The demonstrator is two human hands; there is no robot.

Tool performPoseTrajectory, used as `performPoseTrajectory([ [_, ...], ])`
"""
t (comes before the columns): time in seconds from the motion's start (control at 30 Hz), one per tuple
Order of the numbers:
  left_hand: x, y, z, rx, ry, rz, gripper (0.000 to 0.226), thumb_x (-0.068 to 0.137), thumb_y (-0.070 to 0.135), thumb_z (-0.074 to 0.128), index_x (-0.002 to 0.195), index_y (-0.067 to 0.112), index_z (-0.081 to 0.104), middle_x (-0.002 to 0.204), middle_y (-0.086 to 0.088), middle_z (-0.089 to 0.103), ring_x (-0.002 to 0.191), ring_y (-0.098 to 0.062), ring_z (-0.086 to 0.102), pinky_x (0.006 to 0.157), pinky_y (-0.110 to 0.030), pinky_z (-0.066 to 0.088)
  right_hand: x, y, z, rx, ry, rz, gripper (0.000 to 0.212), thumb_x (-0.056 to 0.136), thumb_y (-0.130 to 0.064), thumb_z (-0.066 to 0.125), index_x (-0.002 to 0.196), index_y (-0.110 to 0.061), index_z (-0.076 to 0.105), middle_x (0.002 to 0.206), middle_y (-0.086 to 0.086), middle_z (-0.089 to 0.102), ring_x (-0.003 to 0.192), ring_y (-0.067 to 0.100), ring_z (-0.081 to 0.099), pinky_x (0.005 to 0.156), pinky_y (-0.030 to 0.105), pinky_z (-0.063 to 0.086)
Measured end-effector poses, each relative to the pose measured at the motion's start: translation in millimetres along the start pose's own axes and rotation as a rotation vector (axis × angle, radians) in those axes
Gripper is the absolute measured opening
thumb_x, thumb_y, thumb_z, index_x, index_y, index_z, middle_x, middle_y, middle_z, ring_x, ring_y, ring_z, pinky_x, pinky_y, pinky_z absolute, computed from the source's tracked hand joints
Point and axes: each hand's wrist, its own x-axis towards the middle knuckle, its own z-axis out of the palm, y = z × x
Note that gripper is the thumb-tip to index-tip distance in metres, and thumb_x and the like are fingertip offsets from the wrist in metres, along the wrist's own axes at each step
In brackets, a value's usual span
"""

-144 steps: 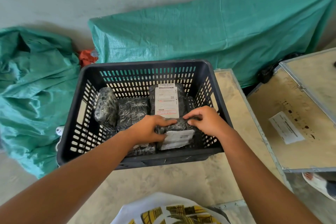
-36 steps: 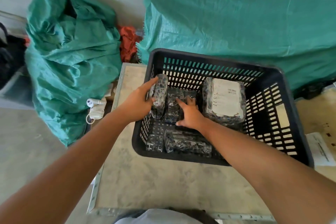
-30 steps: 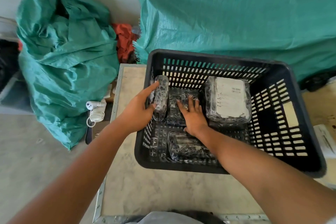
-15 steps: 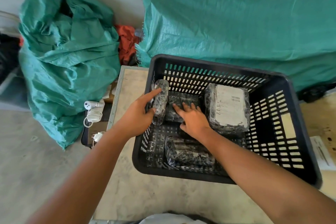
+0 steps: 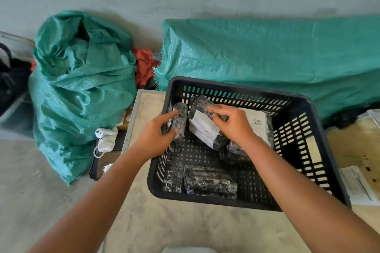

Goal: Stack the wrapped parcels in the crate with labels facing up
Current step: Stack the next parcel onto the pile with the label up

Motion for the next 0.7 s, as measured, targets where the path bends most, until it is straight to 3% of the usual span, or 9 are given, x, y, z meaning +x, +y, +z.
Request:
performPoseTrajectory([
  [0.07,-1,5,-2,-0.014,0.088,0.024,0.046,0.093,0.021,0.069,0.136,0.036,0.061,0.142,0.017,0.047,0.133,-0.009,0.049,0.105,-0.017,0.038,-3,-10,-20,0.092,0.014,0.019,0.032,0.095,-0.017,0.069,0.123,-0.03,0.073,0.131,-0.006,0.068,0.124,-0.003,0.057,0.108,0.022,0.045],
  [0.2,-7,31,-8,-0.223,0.251,0.209,0.032,0.091,0.017,0.072,0.115,0.038,0.071,0.147,0.007,0.056,0.134,-0.004,0.051,0.112,-0.03,0.043,-13,-36,-70,0.205,0.067,0.013,0.034,0.094,-0.018,0.07,0.11,-0.049,0.074,0.11,-0.03,0.069,0.104,-0.01,0.066,0.089,0.015,0.054],
  [0.23,-9,40,-9,-0.27,0.241,0.259,0.029,0.09,0.022,0.074,0.114,0.038,0.073,0.143,0.011,0.058,0.133,-0.002,0.052,0.111,-0.033,0.044,-16,-41,-82,0.236,0.074,0.011,0.036,0.094,-0.019,0.07,0.107,-0.052,0.074,0.107,-0.032,0.071,0.109,0.0,0.068,0.094,0.026,0.056],
  [0.3,-14,60,-7,-0.33,0.145,0.323,0.028,0.085,0.034,0.076,0.113,0.04,0.073,0.144,0.013,0.057,0.137,-0.003,0.047,0.108,-0.039,0.045,-23,-48,-106,0.256,0.052,0.0,0.036,0.095,-0.021,0.071,0.108,-0.054,0.074,0.107,-0.018,0.077,0.115,0.04,0.064,0.099,0.057,0.051],
  [0.37,-16,79,-5,-0.372,-0.014,0.348,0.03,0.081,0.042,0.076,0.111,0.04,0.073,0.15,0.01,0.05,0.144,-0.001,0.035,0.107,-0.039,0.042,-30,-52,-130,0.271,0.006,-0.025,0.033,0.094,-0.021,0.071,0.108,-0.051,0.076,0.107,0.003,0.078,0.113,0.055,0.056,0.099,0.059,0.046],
  [0.43,-18,93,-3,-0.412,-0.17,0.35,0.031,0.08,0.042,0.078,0.11,0.038,0.074,0.147,0.012,0.053,0.147,0.001,0.028,0.107,-0.032,0.037,-38,-57,-148,0.349,-0.035,-0.048,0.034,0.093,-0.016,0.072,0.105,-0.046,0.079,0.108,0.001,0.079,0.114,0.033,0.067,0.1,0.038,0.052],
  [0.5,-21,103,1,-0.425,-0.336,0.343,0.032,0.08,0.035,0.08,0.112,0.035,0.074,0.136,0.017,0.062,0.142,-0.005,0.041,0.103,-0.024,0.043,-47,-62,-159,0.431,-0.1,-0.043,0.034,0.091,-0.011,0.072,0.105,-0.041,0.081,0.111,-0.008,0.078,0.112,0.01,0.07,0.097,0.023,0.053],
  [0.57,-27,108,11,-0.441,-0.431,0.35,0.033,0.081,0.026,0.081,0.113,0.031,0.075,0.13,0.009,0.068,0.127,-0.014,0.059,0.095,-0.025,0.052,-53,-62,-164,0.477,-0.12,-0.043,0.032,0.087,-0.014,0.073,0.106,-0.038,0.081,0.113,-0.006,0.078,0.11,0.007,0.069,0.098,0.023,0.052],
  [0.7,-39,104,25,-0.505,-0.396,0.342,0.038,0.086,0.018,0.078,0.123,0.025,0.074,0.135,0.003,0.066,0.127,-0.017,0.06,0.098,-0.029,0.053,-62,-58,-162,0.494,-0.121,-0.013,0.031,0.088,-0.016,0.074,0.11,-0.035,0.08,0.11,-0.002,0.079,0.103,0.01,0.072,0.106,0.041,0.049],
])
